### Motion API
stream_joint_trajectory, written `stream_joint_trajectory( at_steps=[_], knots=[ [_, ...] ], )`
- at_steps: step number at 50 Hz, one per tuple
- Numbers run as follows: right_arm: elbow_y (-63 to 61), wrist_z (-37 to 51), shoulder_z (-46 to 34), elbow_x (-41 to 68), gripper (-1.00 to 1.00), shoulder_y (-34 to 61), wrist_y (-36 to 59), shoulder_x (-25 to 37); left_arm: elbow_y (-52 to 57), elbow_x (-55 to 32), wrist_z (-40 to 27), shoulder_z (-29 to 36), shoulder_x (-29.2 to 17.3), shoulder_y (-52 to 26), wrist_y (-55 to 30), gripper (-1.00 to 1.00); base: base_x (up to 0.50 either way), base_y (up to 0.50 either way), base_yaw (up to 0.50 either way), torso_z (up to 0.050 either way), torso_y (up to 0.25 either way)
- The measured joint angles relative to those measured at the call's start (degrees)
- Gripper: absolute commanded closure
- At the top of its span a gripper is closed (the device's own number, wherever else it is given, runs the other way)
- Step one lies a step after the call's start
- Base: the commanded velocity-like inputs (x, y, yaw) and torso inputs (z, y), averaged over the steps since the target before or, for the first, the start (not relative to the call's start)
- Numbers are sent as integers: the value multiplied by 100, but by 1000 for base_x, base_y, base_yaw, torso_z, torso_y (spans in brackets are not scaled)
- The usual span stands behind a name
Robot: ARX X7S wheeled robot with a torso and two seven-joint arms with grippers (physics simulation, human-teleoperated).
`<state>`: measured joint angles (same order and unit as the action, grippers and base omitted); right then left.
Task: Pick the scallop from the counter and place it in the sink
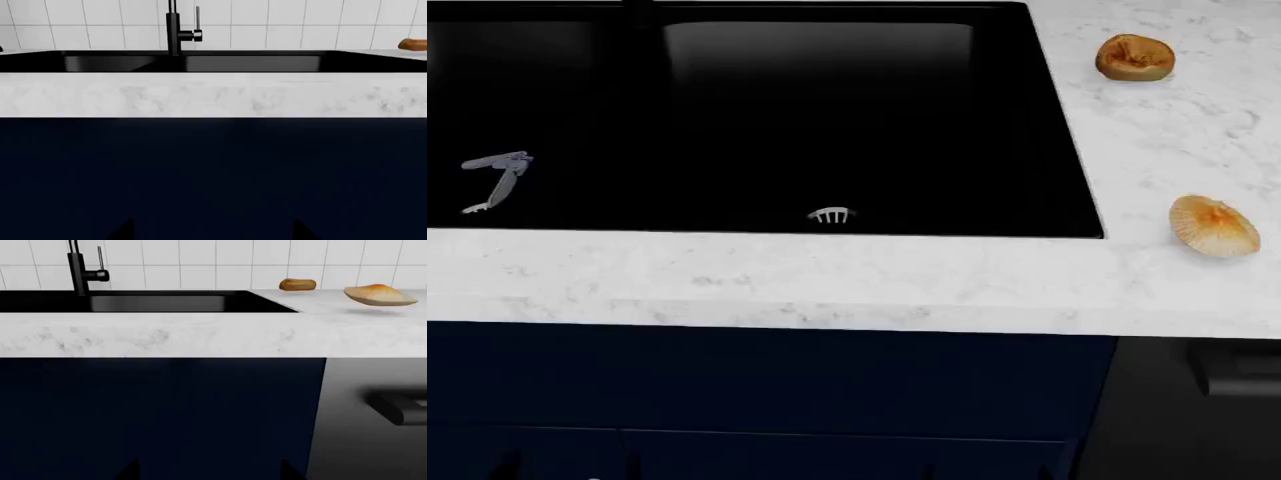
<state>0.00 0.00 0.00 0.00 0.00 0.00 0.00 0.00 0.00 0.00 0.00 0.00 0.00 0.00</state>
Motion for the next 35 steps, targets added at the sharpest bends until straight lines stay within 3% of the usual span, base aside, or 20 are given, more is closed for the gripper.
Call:
stream_joint_trajectory(
  at_steps=[35],
  knots=[
    [42,478,-500,387,-100,-58,-209,421,404,-300,-460,424,-421,139,42,-100,0,0,0,0,0]
  ],
)
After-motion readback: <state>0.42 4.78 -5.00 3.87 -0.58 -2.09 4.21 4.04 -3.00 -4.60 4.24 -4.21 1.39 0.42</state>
